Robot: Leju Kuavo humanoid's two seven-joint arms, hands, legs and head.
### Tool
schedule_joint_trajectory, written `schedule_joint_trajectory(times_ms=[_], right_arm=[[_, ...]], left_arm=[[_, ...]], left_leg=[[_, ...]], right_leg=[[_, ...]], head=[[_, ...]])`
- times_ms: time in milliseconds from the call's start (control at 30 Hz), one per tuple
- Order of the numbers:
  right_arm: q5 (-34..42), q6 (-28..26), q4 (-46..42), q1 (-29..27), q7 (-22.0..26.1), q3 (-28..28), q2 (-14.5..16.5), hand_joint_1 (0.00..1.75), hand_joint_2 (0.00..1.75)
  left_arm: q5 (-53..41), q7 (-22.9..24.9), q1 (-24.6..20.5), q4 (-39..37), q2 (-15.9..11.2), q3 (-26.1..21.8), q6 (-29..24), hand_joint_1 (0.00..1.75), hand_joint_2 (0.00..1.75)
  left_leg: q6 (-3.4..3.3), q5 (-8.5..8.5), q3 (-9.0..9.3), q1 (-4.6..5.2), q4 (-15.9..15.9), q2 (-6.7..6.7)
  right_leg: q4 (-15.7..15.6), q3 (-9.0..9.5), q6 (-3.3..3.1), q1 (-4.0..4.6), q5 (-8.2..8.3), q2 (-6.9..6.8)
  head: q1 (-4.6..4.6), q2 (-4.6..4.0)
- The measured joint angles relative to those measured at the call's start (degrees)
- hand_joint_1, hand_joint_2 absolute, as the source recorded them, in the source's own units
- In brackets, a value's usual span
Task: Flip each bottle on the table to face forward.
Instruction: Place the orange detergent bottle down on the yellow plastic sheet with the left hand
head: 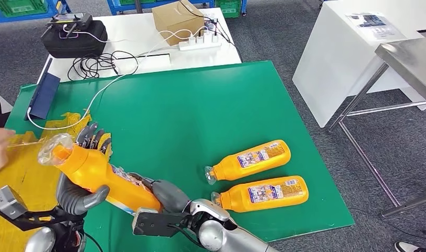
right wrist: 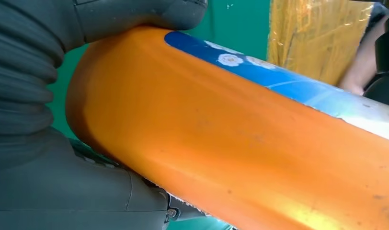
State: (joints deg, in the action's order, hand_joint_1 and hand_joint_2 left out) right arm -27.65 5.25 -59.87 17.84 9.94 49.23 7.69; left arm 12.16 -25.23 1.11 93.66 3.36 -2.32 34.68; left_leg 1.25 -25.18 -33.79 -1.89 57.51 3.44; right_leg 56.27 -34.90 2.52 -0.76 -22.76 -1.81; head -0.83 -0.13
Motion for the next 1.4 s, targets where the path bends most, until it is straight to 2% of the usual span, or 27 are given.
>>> schedule_joint_trajectory(times_ms=[33,467,500,600,633,733,833,1033,1100,1200,1267,1400], right_arm=[[-0.15,0.02,0.23,0.31,0.1,0.26,0.05,1.75,1.75],[0.14,-0.33,2.09,1.2,0.49,1.63,0.51,1.75,1.75],[0.24,-0.49,2.07,1.19,0.52,1.63,0.51,1.58,1.75],[0.38,-1.38,1.66,0.98,0.5,1.54,0.52,0.27,1.75],[0.25,-1.88,1.35,0.84,0.41,1.42,0.53,0.0,1.75],[-0.55,-3.41,-0.16,0.26,-0.27,0.56,0.62,0.0,1.75],[-0.92,-4.25,-2.91,-0.36,-1.07,-0.99,0.56,0.0,1.75],[-0.52,-4.22,-12.8,-1.5,-1.86,-6.29,-1.88,0.0,1.75],[-0.15,-3.82,-15.89,-1.83,-1.85,-8.04,-3.04,0.0,1.75],[0.67,-3.44,-20.12,-2.29,-1.62,-10.18,-5.06,0.0,1.75],[1.28,-3.13,-22.2,-2.44,-1.47,-11.49,-6.32,0.0,1.75],[1.61,-2.98,-24.86,-2.69,-1.35,-13.01,-7.82,0.0,1.75]], left_arm=[[0.14,-0.05,0.28,0.01,-0.27,0.01,0.17,1.75,1.75],[-0.82,-2.12,2.23,0.37,-2.5,0.03,2.52,1.75,1.75],[-0.94,-2.38,2.39,0.53,-2.56,0.03,2.57,1.75,1.75],[-1.78,-3.41,2.96,1.15,-2.73,0.03,2.69,1.75,1.75],[-2.69,-3.96,3.21,1.46,-2.77,0.03,2.42,1.75,1.75],[-7.65,-6.08,4.08,2.82,-2.83,0.08,0.11,1.75,1.75],[-17.53,-8.72,4.99,4.55,-2.99,0.02,-6.68,1.75,1.75],[-47.06,-12.22,6.83,7.68,-4.36,-3.32,-32.25,1.75,1.75],[-54.04,-11.64,7.62,8.14,-5.2,-4.44,-38.42,1.75,1.75],[-68.22,-8.37,9.25,8.22,-6.87,-5.65,-48.7,1.75,1.75],[-72.34,-7.31,10.35,8.06,-7.95,-6.29,-51.94,1.75,1.75],[-72.76,-6.9,11.4,7.97,-9.14,-6.94,-53.03,1.75,1.75]], left_leg=[[0.0,0.0,0.0,0.0,0.0,0.0],[0.0,0.0,-0.01,0.0,0.0,-0.04],[0.0,0.0,-0.01,0.0,0.0,-0.04],[0.0,0.0,-0.01,0.0,0.0,-0.04],[0.0,0.0,-0.01,0.0,0.0,-0.04],[0.0,0.0,-0.02,0.0,0.0,-0.04],[0.0,0.0,-0.03,0.0,0.0,-0.03],[0.0,0.0,-0.01,0.0,0.0,-0.03],[0.0,0.0,-0.01,0.0,0.0,-0.03],[0.0,0.0,-0.02,0.0,0.0,-0.03],[0.0,0.0,-0.02,0.0,0.0,-0.03],[0.0,-0.01,-0.03,0.0,0.0,-0.03]], right_leg=[[0.0,0.0,0.0,0.0,0.0,0.0],[0.0,0.01,0.0,0.0,0.0,-0.02],[0.0,0.01,0.0,0.0,0.0,-0.02],[0.0,0.0,0.0,0.0,0.0,-0.03],[0.0,0.0,0.0,0.0,0.0,-0.03],[0.0,0.0,0.0,0.0,-0.01,-0.03],[0.0,-0.01,0.0,0.0,-0.01,-0.02],[0.0,0.0,0.0,0.0,0.0,-0.02],[0.0,0.0,0.0,0.0,0.0,-0.02],[0.0,-0.01,0.0,0.0,-0.01,-0.02],[-0.01,-0.01,0.0,0.0,-0.01,-0.02],[-0.01,-0.01,0.0,-0.01,-0.01,-0.03]], head=[[-0.01,0.0],[-0.01,0.0],[-0.01,0.0],[-0.01,0.0],[-0.01,0.0],[-0.01,0.0],[0.0,0.0],[-0.01,0.0],[0.0,0.0],[0.01,0.0],[0.0,0.0],[-0.01,0.0]])
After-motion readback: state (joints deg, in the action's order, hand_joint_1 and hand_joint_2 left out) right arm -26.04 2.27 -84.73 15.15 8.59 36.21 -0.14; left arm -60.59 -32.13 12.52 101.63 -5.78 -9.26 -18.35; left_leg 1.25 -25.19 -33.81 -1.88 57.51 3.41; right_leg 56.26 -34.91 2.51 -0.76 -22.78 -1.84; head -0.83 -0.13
